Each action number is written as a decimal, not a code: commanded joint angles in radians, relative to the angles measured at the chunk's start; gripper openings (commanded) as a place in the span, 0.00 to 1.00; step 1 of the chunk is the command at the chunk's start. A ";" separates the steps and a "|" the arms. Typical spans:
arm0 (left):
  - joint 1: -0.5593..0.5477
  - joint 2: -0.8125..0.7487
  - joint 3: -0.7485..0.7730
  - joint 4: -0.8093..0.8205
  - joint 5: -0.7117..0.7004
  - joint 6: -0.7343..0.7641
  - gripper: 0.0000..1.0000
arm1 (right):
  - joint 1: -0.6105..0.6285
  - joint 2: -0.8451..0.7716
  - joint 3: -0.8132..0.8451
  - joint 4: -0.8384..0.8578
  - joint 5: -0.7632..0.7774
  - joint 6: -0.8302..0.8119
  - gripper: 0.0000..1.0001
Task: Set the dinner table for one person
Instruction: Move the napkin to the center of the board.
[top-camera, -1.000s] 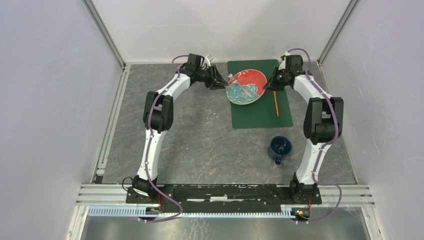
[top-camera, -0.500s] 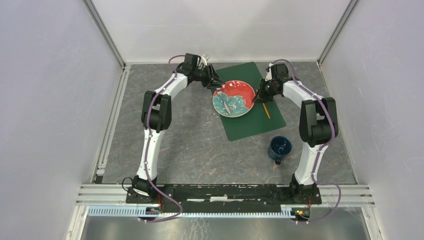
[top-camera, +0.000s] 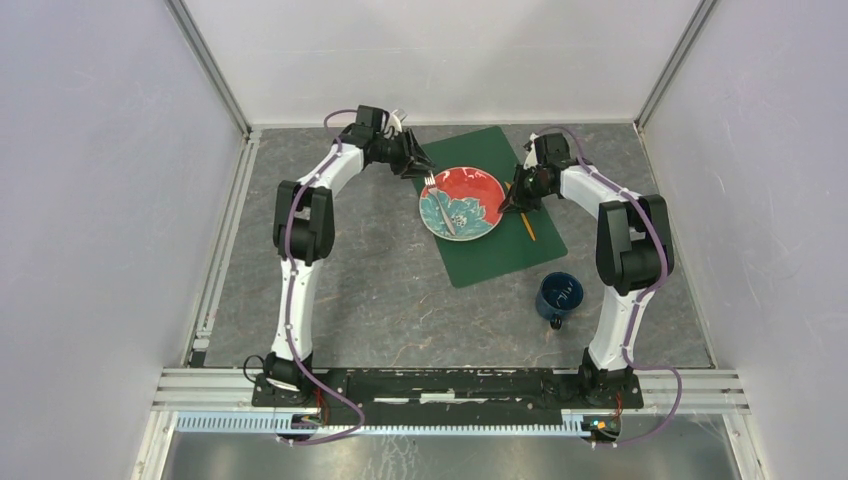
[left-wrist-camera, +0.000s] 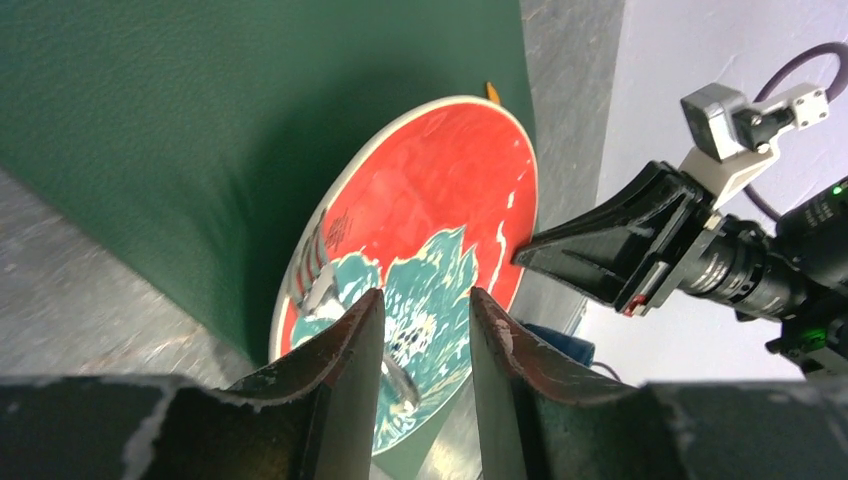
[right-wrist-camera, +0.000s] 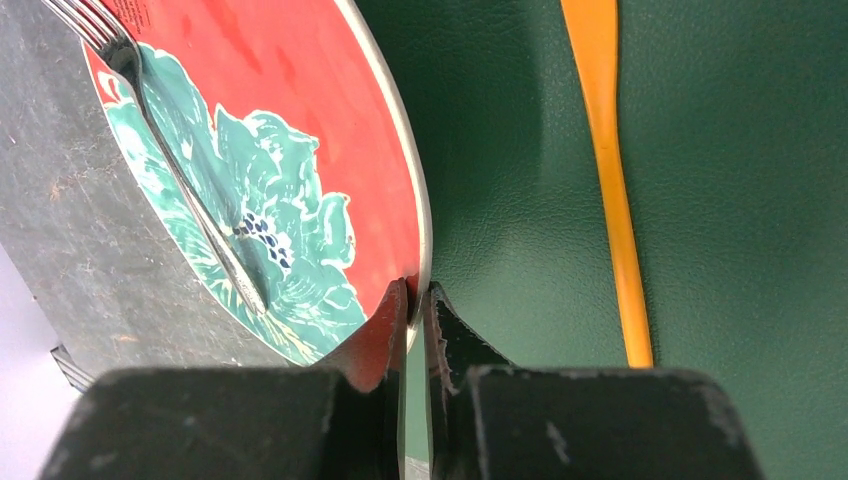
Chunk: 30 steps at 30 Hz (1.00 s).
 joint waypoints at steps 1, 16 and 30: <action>0.032 -0.081 0.025 -0.133 -0.007 0.155 0.44 | 0.014 -0.037 0.042 0.011 -0.027 -0.017 0.00; 0.045 -0.181 -0.153 -0.285 -0.073 0.344 0.45 | 0.012 0.029 0.132 0.018 -0.027 0.011 0.00; 0.012 -0.186 -0.326 -0.055 -0.034 0.284 0.44 | 0.013 0.046 0.154 0.017 -0.020 0.024 0.00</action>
